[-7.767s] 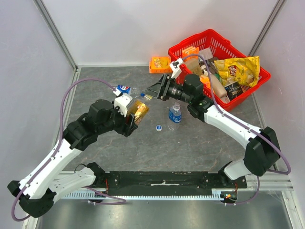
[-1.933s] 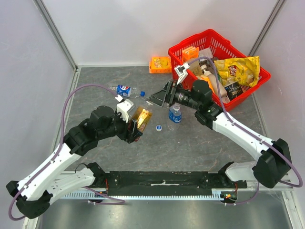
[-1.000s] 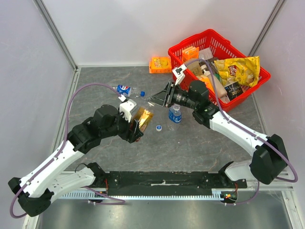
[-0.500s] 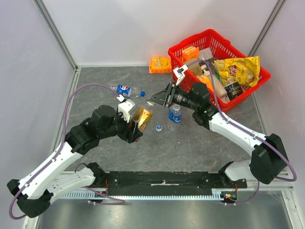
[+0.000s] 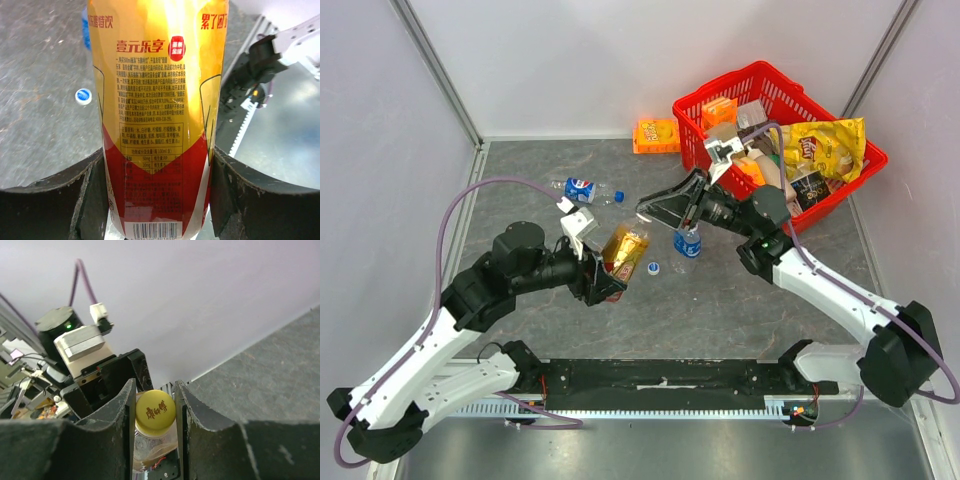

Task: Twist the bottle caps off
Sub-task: Unscrew the bottle cap from the plastic bottle.

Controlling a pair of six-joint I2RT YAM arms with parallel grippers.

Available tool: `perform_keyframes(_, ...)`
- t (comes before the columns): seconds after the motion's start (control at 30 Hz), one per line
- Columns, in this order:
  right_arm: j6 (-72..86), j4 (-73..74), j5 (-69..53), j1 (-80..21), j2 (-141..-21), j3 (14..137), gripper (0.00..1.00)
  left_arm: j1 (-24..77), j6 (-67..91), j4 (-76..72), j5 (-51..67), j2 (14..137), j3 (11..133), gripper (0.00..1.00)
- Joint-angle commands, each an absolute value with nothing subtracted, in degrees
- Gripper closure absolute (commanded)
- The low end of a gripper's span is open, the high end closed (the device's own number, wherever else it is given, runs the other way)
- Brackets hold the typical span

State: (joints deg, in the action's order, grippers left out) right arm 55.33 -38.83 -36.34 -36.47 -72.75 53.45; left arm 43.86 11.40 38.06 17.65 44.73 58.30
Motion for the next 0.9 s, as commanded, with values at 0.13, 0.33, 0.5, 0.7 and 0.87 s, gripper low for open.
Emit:
perform_keyframes(0.13,53.3,-51.7,-44.0,-37.2,-67.6,51.5,1.00,44.0,16.3,28.6,30.7,44.7,61.0,0.98)
perform_keyframes(0.33,55.0,-58.5,-46.3,-37.2,-66.1,50.5,1.00,44.0,19.0,23.5,41.6,44.4,61.1,0.98)
perform_keyframes(0.5,58.9,-67.7,-48.3,-37.2,-65.6,50.1,1.00,44.0,22.0,18.5,49.2,43.9,60.8,0.98)
perform_keyframes(0.7,65.6,-80.5,-50.7,-37.2,-67.1,50.3,1.00,44.0,23.1,15.9,52.9,44.0,61.3,0.98)
perform_keyframes(0.87,70.0,-87.5,-51.2,-37.2,-68.8,50.8,0.92,44.0,23.1,16.0,53.6,44.7,61.4,0.98)
